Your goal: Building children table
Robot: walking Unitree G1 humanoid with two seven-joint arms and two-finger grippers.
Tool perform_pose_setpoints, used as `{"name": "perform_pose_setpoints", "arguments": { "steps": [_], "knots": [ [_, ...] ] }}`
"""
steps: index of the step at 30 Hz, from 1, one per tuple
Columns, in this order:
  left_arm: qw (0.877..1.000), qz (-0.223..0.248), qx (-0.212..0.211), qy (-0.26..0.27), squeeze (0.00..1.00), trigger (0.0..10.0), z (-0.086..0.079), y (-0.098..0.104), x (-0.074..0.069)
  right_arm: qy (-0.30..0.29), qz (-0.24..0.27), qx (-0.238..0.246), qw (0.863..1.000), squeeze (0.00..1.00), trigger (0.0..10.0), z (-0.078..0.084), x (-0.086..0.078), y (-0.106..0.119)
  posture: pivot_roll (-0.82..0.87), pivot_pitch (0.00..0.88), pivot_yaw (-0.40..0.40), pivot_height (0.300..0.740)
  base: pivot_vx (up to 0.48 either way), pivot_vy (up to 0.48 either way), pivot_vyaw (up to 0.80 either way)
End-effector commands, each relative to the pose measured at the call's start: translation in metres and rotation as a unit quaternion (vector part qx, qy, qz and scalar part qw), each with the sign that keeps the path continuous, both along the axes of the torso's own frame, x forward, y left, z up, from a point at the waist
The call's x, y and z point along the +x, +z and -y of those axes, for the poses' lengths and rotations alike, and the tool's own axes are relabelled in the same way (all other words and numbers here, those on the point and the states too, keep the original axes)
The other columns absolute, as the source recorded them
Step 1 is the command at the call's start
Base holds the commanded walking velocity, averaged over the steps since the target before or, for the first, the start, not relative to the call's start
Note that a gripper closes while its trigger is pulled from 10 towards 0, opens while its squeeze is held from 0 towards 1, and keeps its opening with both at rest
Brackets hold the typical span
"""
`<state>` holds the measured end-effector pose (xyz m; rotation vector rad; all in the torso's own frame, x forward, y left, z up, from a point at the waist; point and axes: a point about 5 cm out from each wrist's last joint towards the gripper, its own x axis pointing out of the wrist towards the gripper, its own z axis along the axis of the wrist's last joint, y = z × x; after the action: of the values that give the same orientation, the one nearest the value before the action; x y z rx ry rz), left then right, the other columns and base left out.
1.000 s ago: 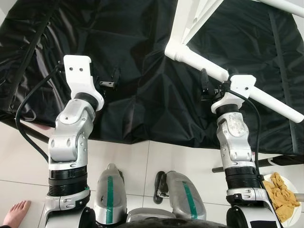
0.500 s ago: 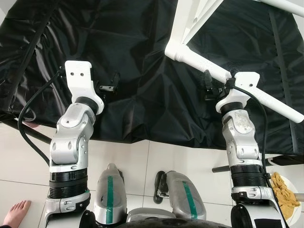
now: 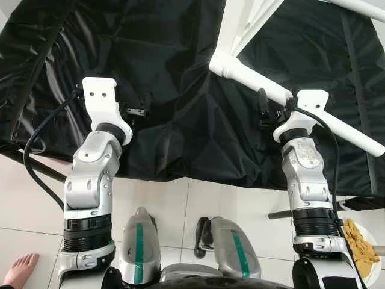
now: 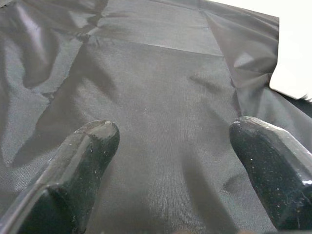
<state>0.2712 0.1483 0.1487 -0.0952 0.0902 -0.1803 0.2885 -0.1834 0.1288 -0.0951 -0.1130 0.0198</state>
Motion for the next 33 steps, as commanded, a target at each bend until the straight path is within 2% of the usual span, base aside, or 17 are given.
{"name": "perform_pose_setpoints", "arguments": {
  "steps": [1,11,13,15,18,33],
  "knots": [
    [1.000,-0.004,0.000,0.015,0.00,10.0,0.000,-0.002,-0.001,0.003,-0.003,0.000,1.000,0.00,10.0,-0.001,0.000,0.001,0.11,0.046,-0.045,0.740,0.000,0.000,0.00],
    [1.000,0.007,0.004,0.016,0.00,10.0,0.001,0.000,0.000,0.008,0.004,-0.021,1.000,0.00,10.0,0.000,0.002,0.003,0.10,0.043,-0.051,0.740,0.000,0.000,0.00],
    [0.996,0.074,0.028,0.029,0.00,10.0,0.000,0.011,-0.001,0.008,0.013,-0.028,0.999,0.00,10.0,0.001,0.002,0.005,0.10,0.047,-0.050,0.740,0.000,0.000,0.00],
    [0.994,0.099,0.025,0.032,0.00,10.0,0.001,0.013,-0.003,0.008,0.016,-0.029,0.999,0.00,10.0,0.001,0.001,0.006,0.10,0.051,-0.050,0.740,0.000,0.000,0.00],
    [0.995,0.095,0.005,0.031,0.00,10.0,0.001,0.011,-0.005,0.006,0.015,-0.028,0.999,0.00,10.0,0.001,-0.001,0.005,0.09,0.059,-0.045,0.740,0.000,0.000,0.00],
    [0.995,0.097,-0.004,0.026,0.00,10.0,0.001,0.012,-0.004,-0.002,0.016,-0.026,1.000,0.00,10.0,0.003,-0.004,0.004,0.09,0.073,-0.043,0.740,0.000,0.000,0.00]
  ]
}}
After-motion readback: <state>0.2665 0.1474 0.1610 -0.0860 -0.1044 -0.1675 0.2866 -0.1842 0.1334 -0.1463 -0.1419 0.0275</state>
